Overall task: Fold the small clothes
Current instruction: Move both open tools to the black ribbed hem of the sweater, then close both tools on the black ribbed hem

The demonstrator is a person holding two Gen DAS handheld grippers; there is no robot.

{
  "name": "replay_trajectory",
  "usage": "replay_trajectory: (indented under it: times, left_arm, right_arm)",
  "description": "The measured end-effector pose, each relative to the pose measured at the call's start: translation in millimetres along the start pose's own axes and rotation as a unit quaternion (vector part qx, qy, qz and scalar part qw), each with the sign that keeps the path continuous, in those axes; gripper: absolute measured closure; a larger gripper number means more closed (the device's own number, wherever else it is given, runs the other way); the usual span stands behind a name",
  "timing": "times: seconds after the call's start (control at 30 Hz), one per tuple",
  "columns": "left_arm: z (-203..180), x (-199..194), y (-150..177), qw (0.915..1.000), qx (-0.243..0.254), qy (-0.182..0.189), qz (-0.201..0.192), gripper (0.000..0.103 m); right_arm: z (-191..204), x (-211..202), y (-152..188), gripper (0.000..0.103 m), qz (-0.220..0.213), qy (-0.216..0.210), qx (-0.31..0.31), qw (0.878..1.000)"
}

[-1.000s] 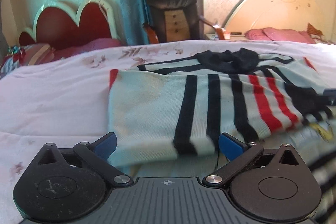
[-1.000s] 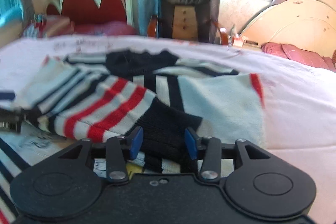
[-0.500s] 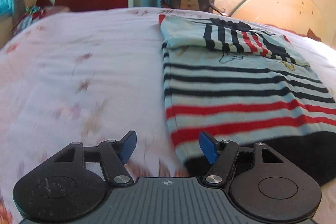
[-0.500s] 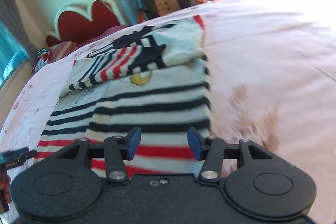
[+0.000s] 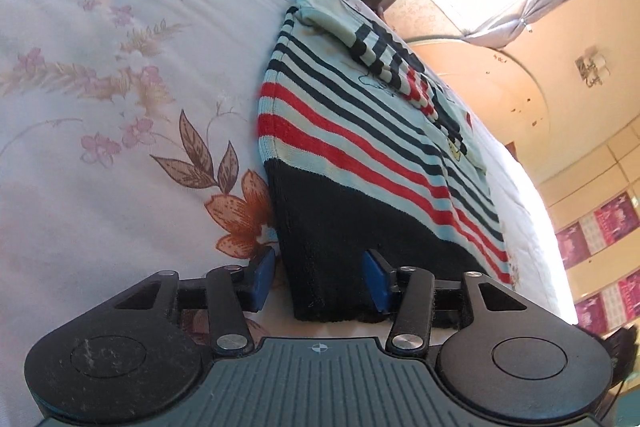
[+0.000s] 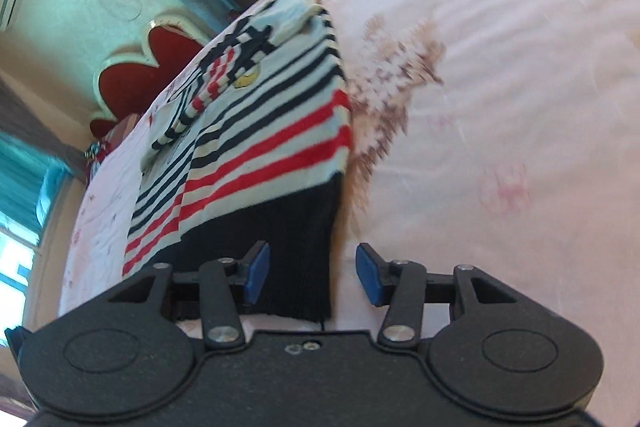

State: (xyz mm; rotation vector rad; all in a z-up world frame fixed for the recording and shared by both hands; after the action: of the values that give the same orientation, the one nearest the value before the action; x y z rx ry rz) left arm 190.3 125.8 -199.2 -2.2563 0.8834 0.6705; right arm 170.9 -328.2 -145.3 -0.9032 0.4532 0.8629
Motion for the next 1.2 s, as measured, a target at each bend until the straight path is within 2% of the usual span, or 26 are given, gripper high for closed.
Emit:
replay_trajectory:
  times: [0.13, 0.37, 0.43, 0.5, 0.6, 0.93, 1.07, 1.2]
  left_arm:
    - [8.9, 5.2, -4.2, 0.9983, -0.048, 0.034, 0.005, 0.055]
    - [-2.7, 21.9, -14.5, 0.9987, -0.033, 0.038, 0.01, 0.055]
    - [-3.4, 26.7, -17.0, 0.9984, -0.037, 0.041, 0.01, 0.064]
    - [-0.4, 32.4, -17.6, 0.9989, -0.04, 0.02, 0.01, 0.092]
    - [0.0, 32.0, -16.4, 0.9992, -0.037, 0.014, 0.003, 0.092]
    - [-2.2, 32.8, -13.1, 0.9997, -0.016, 0.011, -0.013, 0.092]
    - [-2.9, 31.3, -11.6, 0.9997, -0.01, 0.012, -0.016, 0.094]
    - [-3.5, 23.5, -13.2, 0.9994, 0.001, 0.017, -0.032, 0.095]
  right_arm:
    - [-12.5, 4.1, 5.8, 0.056, -0.007, -0.039, 0.06, 0.997]
    - [-3.8, 25.5, 0.6, 0.064, 0.005, -0.07, 0.058, 0.996]
    - [-0.7, 31.2, -0.5, 0.067, 0.006, -0.074, 0.06, 0.995]
    - [2.5, 36.8, -2.2, 0.072, 0.01, -0.072, 0.058, 0.996]
    - [5.7, 40.5, -3.3, 0.077, 0.019, -0.065, 0.045, 0.997]
    - [14.8, 47.0, -5.1, 0.077, 0.026, -0.06, 0.02, 0.998]
    - [17.6, 49.7, -4.7, 0.095, 0.028, -0.039, 0.004, 0.999]
    - [19.8, 46.0, -4.4, 0.096, 0.018, -0.028, -0.015, 0.999]
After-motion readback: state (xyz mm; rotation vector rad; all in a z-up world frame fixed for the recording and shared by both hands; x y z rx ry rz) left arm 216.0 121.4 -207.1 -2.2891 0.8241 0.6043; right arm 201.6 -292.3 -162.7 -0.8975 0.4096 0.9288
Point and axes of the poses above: each gripper's, at about its wrist camera, not at the fingertips, and x roughly the way its jaws point, z to its left, y to its underside, the point moved 7 cm from there along x, roughly the way its jaws point, and after that the axes turned 9 degrees about -x, right-handed, at the moved point
